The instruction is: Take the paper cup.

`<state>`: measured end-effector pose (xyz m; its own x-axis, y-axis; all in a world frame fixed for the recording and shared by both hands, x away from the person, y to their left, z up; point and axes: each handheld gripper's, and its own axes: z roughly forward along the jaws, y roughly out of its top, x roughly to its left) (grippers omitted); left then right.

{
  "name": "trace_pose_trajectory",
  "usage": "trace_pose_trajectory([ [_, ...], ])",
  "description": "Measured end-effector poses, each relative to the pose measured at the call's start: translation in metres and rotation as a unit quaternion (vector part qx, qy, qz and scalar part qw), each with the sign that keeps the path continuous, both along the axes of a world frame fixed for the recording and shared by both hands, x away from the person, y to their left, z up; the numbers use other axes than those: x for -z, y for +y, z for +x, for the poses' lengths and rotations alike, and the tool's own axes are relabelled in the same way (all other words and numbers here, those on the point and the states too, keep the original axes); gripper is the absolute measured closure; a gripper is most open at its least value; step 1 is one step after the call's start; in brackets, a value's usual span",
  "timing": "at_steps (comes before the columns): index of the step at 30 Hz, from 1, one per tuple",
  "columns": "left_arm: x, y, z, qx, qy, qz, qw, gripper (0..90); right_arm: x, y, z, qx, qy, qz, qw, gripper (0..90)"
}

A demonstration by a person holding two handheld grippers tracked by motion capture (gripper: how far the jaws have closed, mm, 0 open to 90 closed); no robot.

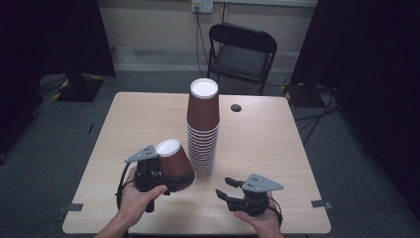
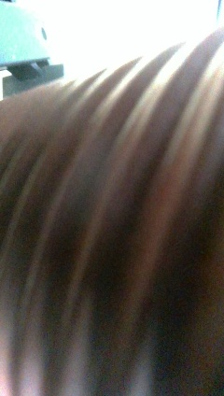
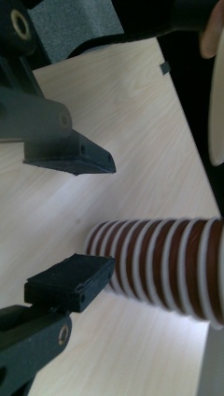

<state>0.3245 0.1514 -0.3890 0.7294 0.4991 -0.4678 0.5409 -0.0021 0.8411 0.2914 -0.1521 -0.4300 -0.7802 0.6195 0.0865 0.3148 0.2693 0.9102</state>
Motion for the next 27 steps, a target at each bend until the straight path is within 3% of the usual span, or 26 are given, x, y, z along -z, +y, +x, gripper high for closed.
trace_pose_trajectory([
  [5,-0.001,-0.003,-0.003,0.0,0.019,-0.022,0.9996,11.6,-0.01,0.016,-0.003,-0.015,-0.023,0.02,0.9994,49.7],
  [9,-0.002,-0.003,-0.004,-0.001,0.032,-0.043,0.9986,11.6,-0.015,0.026,-0.003,-0.022,-0.044,0.022,0.9986,52.4],
  [15,-0.01,-0.009,-0.005,0.003,0.033,-0.062,0.9975,11.7,-0.022,0.041,-0.001,-0.033,-0.086,0.031,0.9953,54.1],
  [19,-0.012,-0.01,-0.006,0.006,0.044,-0.081,0.9957,11.8,-0.028,0.047,-0.001,-0.029,-0.111,0.046,0.9923,56.8],
  [23,-0.012,-0.009,-0.005,0.005,0.068,-0.109,0.9917,11.9,-0.033,0.051,-0.001,-0.027,-0.137,0.065,0.9881,58.3],
  [25,-0.013,-0.009,-0.006,0.009,0.074,-0.123,0.9896,11.9,-0.035,0.053,0.0,-0.029,-0.15,0.074,0.9855,59.0],
  [27,-0.014,-0.009,-0.007,0.01,0.073,-0.126,0.9893,11.9,-0.037,0.056,0.002,-0.036,-0.164,0.088,0.9819,59.7],
])
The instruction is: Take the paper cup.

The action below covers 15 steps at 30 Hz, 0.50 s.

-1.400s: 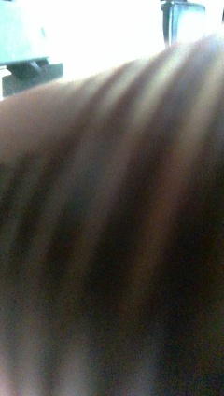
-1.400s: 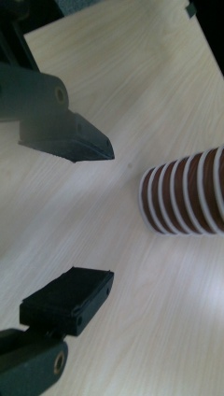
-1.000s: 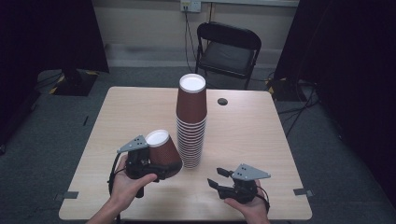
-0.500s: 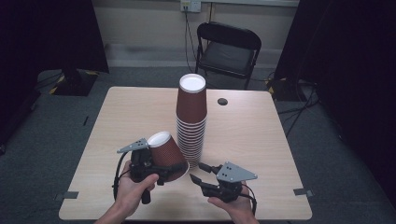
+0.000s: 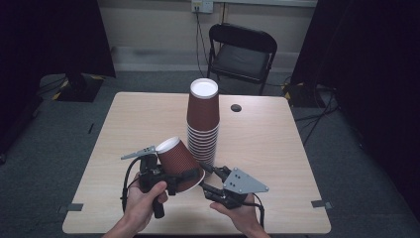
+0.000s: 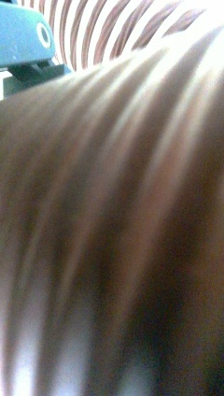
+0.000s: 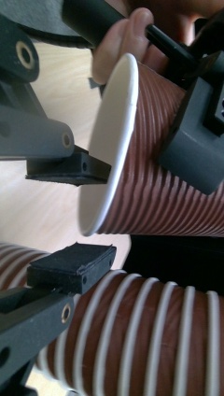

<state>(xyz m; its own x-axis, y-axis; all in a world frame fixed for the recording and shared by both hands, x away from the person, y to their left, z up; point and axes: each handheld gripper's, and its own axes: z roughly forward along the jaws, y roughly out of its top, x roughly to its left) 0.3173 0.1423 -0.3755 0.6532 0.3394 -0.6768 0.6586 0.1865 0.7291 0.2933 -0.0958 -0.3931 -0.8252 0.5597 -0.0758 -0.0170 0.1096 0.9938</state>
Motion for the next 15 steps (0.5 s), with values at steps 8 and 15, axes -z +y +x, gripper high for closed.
trace_pose_trajectory([
  [8,0.001,-0.005,-0.004,0.014,0.026,-0.033,0.999,12.0,-0.006,0.012,0.005,-0.007,-0.04,0.034,0.9986,62.6],
  [15,0.002,-0.004,-0.002,0.025,0.047,-0.053,0.9972,12.1,-0.006,0.018,0.008,0.004,-0.056,0.045,0.9974,65.8],
])
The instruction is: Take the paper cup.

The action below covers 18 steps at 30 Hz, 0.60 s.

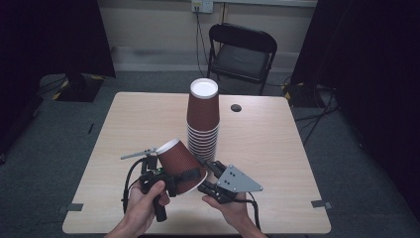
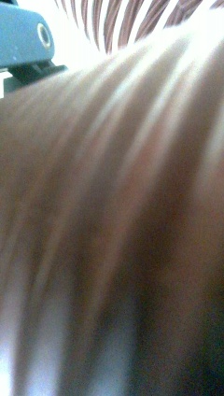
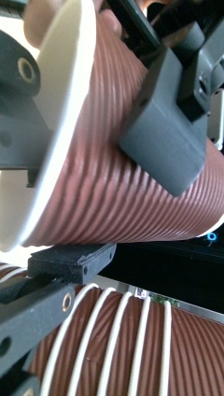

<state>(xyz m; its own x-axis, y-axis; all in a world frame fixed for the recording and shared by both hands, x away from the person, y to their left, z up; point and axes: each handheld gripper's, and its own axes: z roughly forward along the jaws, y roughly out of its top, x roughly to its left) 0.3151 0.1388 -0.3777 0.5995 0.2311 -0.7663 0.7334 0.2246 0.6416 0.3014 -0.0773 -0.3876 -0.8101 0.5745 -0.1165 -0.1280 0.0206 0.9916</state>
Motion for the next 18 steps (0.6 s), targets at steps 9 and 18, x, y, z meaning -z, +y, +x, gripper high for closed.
trace_pose_trajectory([
  [9,0.0013,-0.0045,-0.0005,0.0,-0.013,-0.016,0.9998,10.9,0.001,0.0022,0.002,0.025,-0.014,0.009,0.9995,78.3],
  [18,-0.0018,-0.0057,0.0016,-0.015,-0.053,-0.022,0.9982,9.1,-0.0021,-0.002,0.0001,0.037,-0.013,0.022,0.999,85.0],
])
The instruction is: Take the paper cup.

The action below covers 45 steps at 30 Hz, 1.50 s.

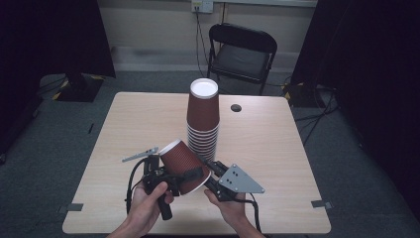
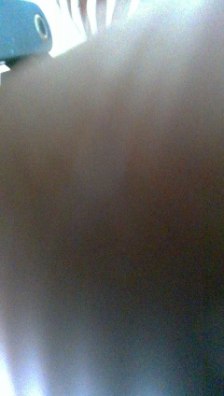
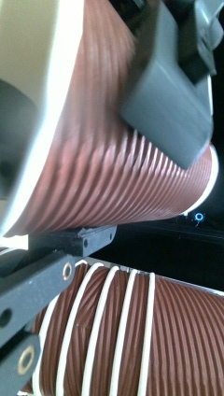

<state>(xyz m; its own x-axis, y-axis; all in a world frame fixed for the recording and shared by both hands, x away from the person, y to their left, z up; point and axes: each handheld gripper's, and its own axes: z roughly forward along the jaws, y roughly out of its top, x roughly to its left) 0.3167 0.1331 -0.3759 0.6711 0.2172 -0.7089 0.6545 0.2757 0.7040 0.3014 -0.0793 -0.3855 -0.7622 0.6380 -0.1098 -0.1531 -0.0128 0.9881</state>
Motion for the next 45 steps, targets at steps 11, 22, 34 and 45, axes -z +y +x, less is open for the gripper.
trace_pose_trajectory([
  [11,-0.008,0.003,0.01,-0.021,-0.029,-0.009,0.9993,10.3,-0.004,-0.008,-0.004,0.011,0.017,-0.011,0.9997,86.1],
  [22,-0.016,-0.001,0.016,-0.023,-0.047,0.015,0.9985,12.0,-0.006,-0.023,-0.009,0.006,0.021,-0.034,0.9992,86.4],
  [34,-0.018,0.016,0.024,-0.07,-0.092,0.073,0.9907,15.4,0.005,-0.037,-0.008,-0.016,0.096,-0.07,0.9928,86.2],
  [45,-0.009,0.024,0.021,-0.056,-0.115,0.137,0.9823,15.5,0.015,-0.045,0.006,-0.035,0.201,-0.108,0.9729,86.0],
])
